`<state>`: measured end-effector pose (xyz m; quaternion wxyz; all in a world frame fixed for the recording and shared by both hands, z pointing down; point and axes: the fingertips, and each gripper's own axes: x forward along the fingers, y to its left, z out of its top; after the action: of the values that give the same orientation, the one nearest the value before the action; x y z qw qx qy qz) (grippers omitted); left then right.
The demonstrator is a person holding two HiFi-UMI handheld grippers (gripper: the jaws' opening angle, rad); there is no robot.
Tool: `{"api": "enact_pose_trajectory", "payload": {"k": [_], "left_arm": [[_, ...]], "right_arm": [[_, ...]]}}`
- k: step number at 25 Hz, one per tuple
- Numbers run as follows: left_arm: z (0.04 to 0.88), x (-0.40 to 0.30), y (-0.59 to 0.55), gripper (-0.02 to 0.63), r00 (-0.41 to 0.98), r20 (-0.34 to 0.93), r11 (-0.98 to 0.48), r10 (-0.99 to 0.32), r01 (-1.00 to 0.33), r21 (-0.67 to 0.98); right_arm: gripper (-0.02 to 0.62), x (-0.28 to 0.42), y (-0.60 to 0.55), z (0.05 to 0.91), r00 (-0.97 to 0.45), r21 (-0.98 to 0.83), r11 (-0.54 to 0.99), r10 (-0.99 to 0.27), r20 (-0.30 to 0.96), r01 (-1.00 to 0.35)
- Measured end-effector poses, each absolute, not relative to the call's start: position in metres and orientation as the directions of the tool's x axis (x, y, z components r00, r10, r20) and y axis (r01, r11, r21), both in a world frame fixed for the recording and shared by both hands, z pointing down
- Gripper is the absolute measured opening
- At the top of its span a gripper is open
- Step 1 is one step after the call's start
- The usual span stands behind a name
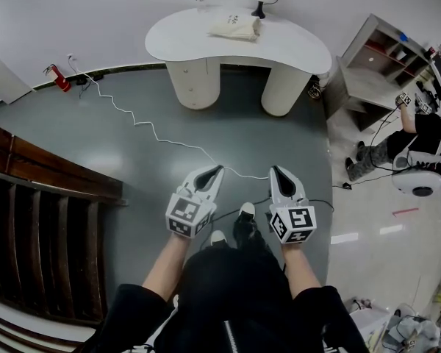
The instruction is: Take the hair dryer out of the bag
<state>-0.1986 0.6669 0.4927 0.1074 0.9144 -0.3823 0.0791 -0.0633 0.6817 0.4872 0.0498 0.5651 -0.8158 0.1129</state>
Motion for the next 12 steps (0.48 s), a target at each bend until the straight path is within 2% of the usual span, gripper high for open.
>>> {"api": "enact_pose_trajectory", "payload": {"k": [12], "left_arm": [[0.49,-0.165,0.591,0.014,0.666,0.241,-0.657,-0.706,-0.743,0.131]], "right_arm": [[0.005,-0.04,0.599,0.491,-0.446,-0.148,0.421,-0.866,0.227,-0.895]]}}
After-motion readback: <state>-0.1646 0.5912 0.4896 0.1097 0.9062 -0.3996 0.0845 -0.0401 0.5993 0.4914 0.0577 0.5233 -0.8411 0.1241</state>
